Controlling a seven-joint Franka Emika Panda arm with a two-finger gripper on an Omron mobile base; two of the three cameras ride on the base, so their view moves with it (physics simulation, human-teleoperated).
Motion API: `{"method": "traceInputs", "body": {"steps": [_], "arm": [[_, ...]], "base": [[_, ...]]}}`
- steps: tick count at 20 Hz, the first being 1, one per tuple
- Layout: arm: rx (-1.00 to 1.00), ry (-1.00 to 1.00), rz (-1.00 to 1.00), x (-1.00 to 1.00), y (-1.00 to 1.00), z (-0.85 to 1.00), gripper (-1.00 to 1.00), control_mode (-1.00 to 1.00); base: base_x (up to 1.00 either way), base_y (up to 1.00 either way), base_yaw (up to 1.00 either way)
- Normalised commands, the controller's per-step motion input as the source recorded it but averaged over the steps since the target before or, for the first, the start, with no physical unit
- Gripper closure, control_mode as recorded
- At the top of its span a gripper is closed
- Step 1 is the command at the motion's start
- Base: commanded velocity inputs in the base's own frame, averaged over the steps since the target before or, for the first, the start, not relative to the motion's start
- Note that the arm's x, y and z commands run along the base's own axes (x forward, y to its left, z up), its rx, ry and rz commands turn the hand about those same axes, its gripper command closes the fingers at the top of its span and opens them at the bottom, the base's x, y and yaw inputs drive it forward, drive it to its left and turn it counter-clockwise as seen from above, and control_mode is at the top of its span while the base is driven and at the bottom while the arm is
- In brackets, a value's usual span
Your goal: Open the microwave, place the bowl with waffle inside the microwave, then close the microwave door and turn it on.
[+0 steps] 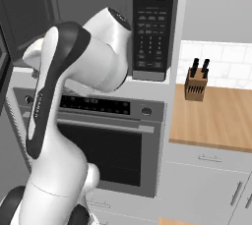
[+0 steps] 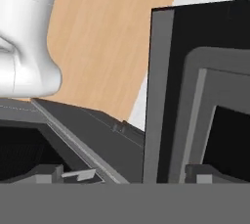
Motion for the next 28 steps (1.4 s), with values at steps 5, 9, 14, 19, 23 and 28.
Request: {"method": "traceInputs", "body": {"steps": [5,9,14,19,23,28], "arm": [[0.05,-0.01,0.04,-1.0,0.0,0.0,-1.0,-1.0],[0.12,0.0,-0.22,-1.0,0.05,0.02,-1.0,-1.0],[0.12,0.0,-0.27,-1.0,0.16,0.0,-1.0,-1.0],[0.13,0.0,-0.18,-1.0,0.05,0.01,-1.0,-1.0],[0.12,0.0,-0.08,-1.0,0.0,0.05,-1.0,-1.0],[-0.04,0.01,0.04,-0.36,0.5,0.02,-1.0,-1.0]], "base": [[0.0,0.0,0.0],[0.0,0.0,0.0],[0.0,0.0,0.0],[0.0,0.0,0.0],[0.0,0.0,0.0],[0.0,0.0,0.0]]}}
